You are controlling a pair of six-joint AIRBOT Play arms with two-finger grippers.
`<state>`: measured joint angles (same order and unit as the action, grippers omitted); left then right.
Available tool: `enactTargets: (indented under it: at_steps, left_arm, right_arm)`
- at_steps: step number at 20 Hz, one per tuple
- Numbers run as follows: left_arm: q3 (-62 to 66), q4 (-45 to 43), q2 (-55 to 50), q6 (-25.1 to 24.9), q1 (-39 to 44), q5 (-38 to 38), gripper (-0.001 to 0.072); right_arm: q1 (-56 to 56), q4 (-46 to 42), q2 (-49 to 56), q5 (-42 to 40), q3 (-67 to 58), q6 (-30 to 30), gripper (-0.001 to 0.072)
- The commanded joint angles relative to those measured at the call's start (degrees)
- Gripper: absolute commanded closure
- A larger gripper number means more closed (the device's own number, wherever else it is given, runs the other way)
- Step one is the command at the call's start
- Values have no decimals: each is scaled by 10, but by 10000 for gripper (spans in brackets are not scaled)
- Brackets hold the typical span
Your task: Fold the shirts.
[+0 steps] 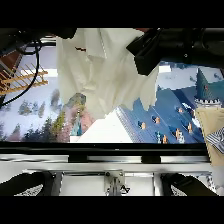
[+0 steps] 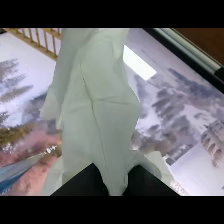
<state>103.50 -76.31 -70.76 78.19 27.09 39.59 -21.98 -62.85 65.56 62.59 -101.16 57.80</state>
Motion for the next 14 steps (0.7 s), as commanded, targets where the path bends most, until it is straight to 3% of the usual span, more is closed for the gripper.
enactTargets:
  at_steps: [1,8,14]
  left_arm:
    - [0,0,19,-2,-4,-9,135]
    - [0,3,69,-2,20,-44,136]
    - [0,2,74,-2,19,48,166]
  right_arm:
    - [0,-40,-1,-18,-1,3,647]
    - [46,-86,-1,-43,-1,49,647]
    - [212,-214,-34,-159,-1,158,647]
